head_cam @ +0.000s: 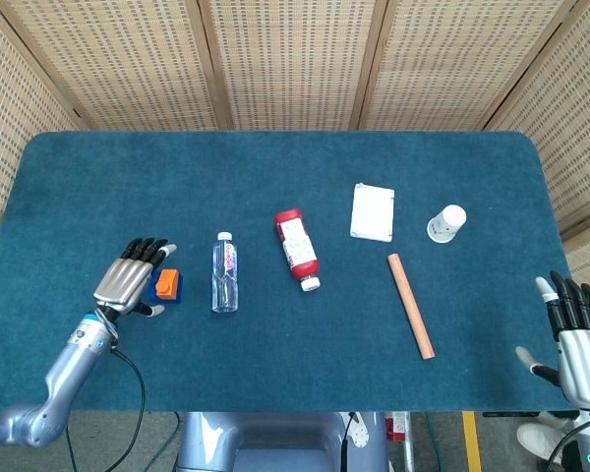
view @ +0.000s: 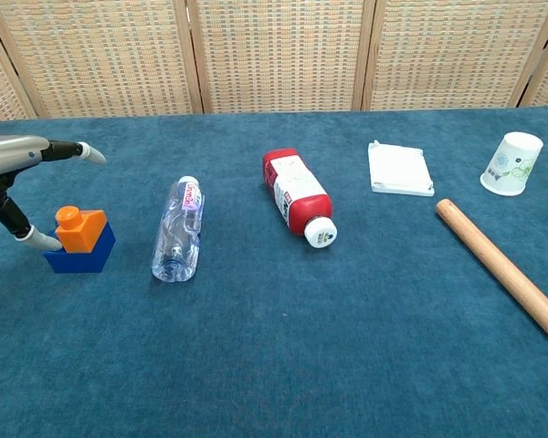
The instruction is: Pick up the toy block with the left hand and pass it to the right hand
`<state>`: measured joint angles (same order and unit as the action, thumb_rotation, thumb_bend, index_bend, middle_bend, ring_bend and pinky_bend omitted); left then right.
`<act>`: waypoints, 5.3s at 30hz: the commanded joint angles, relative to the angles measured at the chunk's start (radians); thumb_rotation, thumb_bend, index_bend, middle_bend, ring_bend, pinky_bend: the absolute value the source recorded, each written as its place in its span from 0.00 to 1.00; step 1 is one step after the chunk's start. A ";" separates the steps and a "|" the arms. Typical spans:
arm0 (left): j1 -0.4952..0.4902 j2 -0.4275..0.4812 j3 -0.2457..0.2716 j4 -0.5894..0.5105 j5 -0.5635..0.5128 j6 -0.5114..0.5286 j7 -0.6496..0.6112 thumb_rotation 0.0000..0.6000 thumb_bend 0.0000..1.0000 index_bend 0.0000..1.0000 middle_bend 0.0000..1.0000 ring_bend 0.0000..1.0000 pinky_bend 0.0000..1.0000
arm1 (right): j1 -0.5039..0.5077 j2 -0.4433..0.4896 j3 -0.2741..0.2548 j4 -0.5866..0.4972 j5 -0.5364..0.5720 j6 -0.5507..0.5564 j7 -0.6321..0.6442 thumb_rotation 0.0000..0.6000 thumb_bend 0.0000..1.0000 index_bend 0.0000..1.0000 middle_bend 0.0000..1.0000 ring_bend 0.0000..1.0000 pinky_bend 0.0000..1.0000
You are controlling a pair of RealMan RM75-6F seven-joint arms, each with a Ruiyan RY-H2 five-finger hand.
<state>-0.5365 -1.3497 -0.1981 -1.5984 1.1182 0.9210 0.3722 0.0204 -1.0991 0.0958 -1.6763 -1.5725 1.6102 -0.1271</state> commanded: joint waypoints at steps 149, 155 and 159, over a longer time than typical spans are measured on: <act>-0.263 -0.407 -0.325 0.186 0.055 -0.263 -1.798 1.00 0.42 0.56 0.51 0.06 0.00 | 0.715 -0.443 0.266 0.049 0.174 -0.376 -0.016 1.00 0.05 0.58 0.56 0.07 0.00; -0.255 -0.402 -0.331 0.185 0.059 -0.266 -1.802 1.00 0.43 0.56 0.51 0.06 0.00 | 0.717 -0.446 0.267 0.052 0.171 -0.358 -0.018 1.00 0.11 0.59 0.57 0.08 0.00; -0.248 -0.393 -0.336 0.180 0.062 -0.266 -1.806 1.00 0.43 0.56 0.51 0.06 0.00 | 0.714 -0.440 0.264 0.064 0.155 -0.341 -0.012 1.00 0.14 0.60 0.58 0.09 0.00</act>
<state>-0.7854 -1.7439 -0.5331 -1.4177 1.1793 0.6552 -1.4329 0.7359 -1.5415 0.3615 -1.6150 -1.4139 1.2667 -0.1418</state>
